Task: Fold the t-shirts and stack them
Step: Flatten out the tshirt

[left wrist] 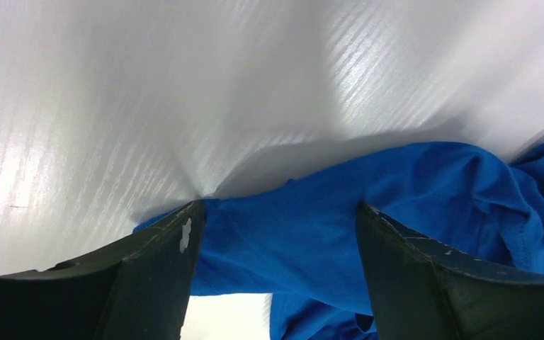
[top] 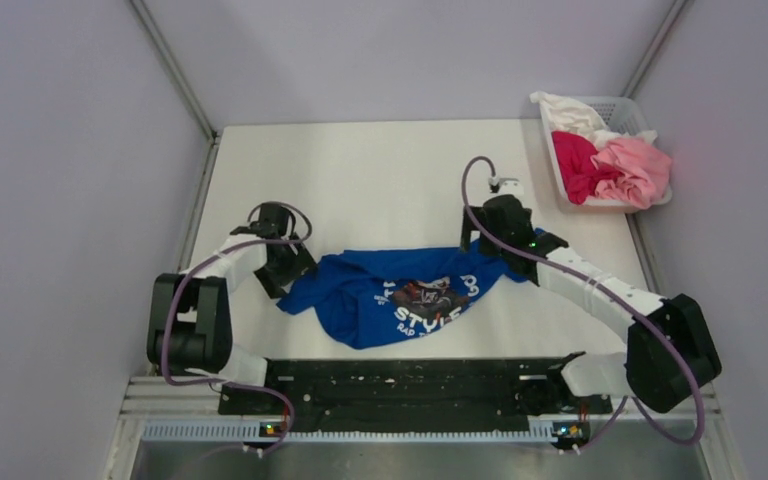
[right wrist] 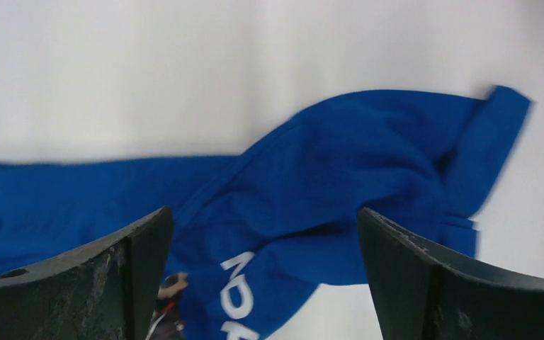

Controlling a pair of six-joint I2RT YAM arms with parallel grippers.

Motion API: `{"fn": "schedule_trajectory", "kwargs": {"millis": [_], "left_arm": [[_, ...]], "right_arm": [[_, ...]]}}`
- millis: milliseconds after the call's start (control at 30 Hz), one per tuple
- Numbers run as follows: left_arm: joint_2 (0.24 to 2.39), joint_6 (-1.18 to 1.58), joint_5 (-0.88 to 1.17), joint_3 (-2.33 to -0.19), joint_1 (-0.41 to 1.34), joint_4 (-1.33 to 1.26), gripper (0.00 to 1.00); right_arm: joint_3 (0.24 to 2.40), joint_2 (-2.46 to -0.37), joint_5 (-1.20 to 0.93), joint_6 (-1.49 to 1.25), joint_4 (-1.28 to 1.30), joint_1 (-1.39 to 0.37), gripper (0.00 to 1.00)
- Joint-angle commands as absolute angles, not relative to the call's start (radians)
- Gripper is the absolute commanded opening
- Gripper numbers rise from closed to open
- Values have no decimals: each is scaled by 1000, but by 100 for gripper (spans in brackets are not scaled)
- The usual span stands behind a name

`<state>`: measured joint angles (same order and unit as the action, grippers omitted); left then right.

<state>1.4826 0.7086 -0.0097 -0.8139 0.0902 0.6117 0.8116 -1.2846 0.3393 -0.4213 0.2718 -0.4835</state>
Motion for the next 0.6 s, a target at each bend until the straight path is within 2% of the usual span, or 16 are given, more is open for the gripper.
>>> {"fn": "schedule_trajectory", "kwargs": {"millis": [0,33,67,100,133,300,400,433,500,533,567], "left_arm": [[1548,741,-24,-803,102,561,75],[1558,743,-20,-802,104,553,65],[1568,743,-17,-802,106,548,44],[1576,741,-15,-801,108,544,13],[1580,743,-13,-801,110,545,0],[1490,726,-42,-774,123,523,0],[1395,705,-65,-751,130,519,0],[1363,699,-66,-745,132,517,0],[1301,692,-63,-730,137,512,0],[1271,691,-56,-726,140,509,0],[1231,694,-50,-725,143,508,0]], "right_arm": [[803,-1323,164,-357,158,-601,98],[808,-1338,144,-353,157,-621,98],[810,-1353,124,-357,161,-634,96],[808,-1367,117,-370,165,-642,94],[800,-1381,111,-384,160,-648,92],[737,-1432,82,-466,82,-670,79],[723,-1463,84,-488,35,-698,66],[725,-1475,90,-496,27,-703,56],[735,-1494,126,-521,31,-706,20],[740,-1489,156,-530,38,-706,8],[746,-1476,189,-537,44,-709,0]]}}
